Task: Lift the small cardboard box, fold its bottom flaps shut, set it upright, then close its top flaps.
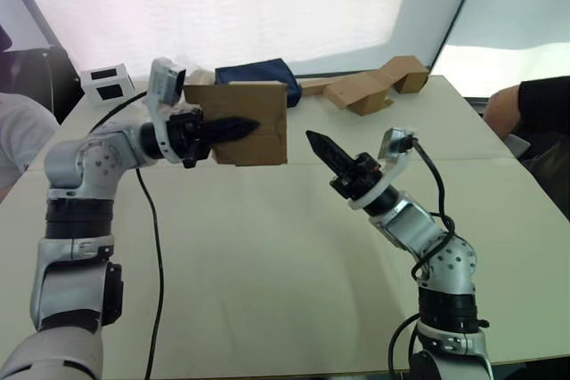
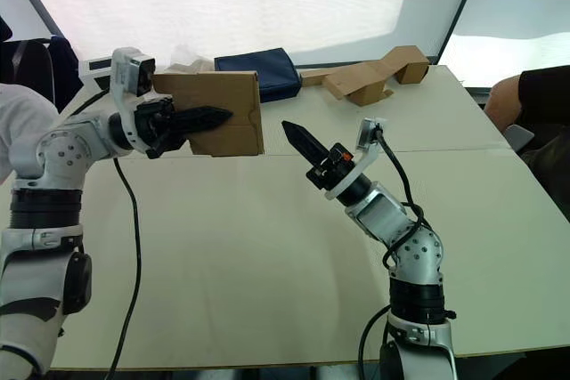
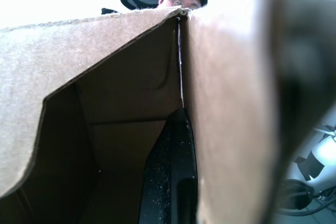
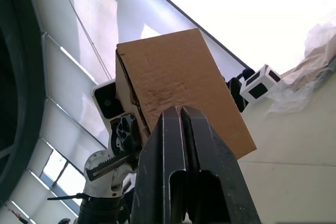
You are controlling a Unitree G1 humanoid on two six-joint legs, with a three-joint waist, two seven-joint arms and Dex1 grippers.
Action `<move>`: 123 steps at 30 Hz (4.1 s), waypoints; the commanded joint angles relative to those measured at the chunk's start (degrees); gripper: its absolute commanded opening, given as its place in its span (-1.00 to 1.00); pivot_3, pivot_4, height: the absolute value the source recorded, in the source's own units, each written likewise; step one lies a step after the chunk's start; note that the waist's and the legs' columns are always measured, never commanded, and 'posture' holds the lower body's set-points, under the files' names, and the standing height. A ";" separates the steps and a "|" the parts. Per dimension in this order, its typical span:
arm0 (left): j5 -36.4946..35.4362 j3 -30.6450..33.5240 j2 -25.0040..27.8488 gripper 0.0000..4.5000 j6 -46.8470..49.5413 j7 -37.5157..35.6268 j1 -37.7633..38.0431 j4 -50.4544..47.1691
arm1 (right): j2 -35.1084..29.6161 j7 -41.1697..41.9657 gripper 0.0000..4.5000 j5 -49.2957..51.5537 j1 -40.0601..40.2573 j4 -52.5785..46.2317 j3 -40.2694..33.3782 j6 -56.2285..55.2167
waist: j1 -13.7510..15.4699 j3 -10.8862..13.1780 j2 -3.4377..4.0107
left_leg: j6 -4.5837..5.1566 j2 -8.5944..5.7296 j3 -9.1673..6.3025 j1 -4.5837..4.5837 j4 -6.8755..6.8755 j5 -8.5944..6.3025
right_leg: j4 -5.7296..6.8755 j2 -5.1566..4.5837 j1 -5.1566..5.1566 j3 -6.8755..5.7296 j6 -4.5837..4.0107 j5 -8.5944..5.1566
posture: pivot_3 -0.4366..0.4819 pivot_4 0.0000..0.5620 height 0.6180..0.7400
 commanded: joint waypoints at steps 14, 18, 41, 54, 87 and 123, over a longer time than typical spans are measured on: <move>-0.90 0.50 -0.33 -1.00 -0.19 -0.01 0.21 -1.63 | 2.16 1.58 -0.99 -4.26 -2.27 -3.23 5.38 0.20 | 0.06 0.00 0.00 | 0.00 -0.01 0.00 0.00 0.00 0.00 | 0.00 -0.02 0.00 0.00 0.00 0.00 | -0.05 -0.47 1.00; -0.51 0.22 0.02 -1.00 -0.08 0.19 0.50 -1.80 | 1.42 1.07 -0.99 -4.93 -1.89 -3.56 4.47 -0.05 | 0.02 0.00 0.00 | 0.00 -0.01 0.00 0.00 0.00 0.00 | 0.00 -0.02 0.00 0.00 0.00 0.00 | -0.05 -0.47 1.00; 30.05 -35.99 18.52 -1.00 -5.99 -12.54 -10.79 -14.97 | -42.07 23.18 -0.99 -36.44 10.75 -20.01 16.51 -3.56 | 0.56 0.12 -0.18 | 0.05 0.00 -0.03 0.03 0.00 -0.03 | -0.16 0.56 0.08 0.10 -0.01 -0.04 | -0.05 -0.47 1.00; 43.64 -50.17 14.21 -1.00 -7.18 -17.64 -12.24 -17.25 | -37.30 19.66 -0.99 -53.54 16.98 -20.09 21.49 -12.13 | 1.83 0.17 -0.24 | 0.09 0.05 -0.02 0.01 0.08 -0.05 | -0.11 0.65 0.06 0.17 -0.01 -0.04 | -0.05 -0.47 1.00; 24.32 -2.82 14.13 -0.56 -1.58 5.61 10.98 -13.58 | -31.46 24.44 -1.00 -53.13 13.14 -14.55 17.89 -9.03 | 1.59 0.18 -0.27 | 0.11 0.22 -0.11 0.19 0.12 -0.06 | -0.05 0.54 0.25 0.15 -0.08 -0.08 | -0.05 -0.47 1.00; 21.94 -7.24 4.00 -0.99 -7.46 25.17 44.95 -34.09 | -22.16 26.87 -1.00 -63.19 8.02 -4.97 27.98 -12.54 | 1.70 0.17 -0.33 | 0.01 0.02 -0.10 0.27 0.05 -0.01 | 0.01 -0.02 0.31 0.02 -0.10 -0.05 | -0.05 -0.47 1.00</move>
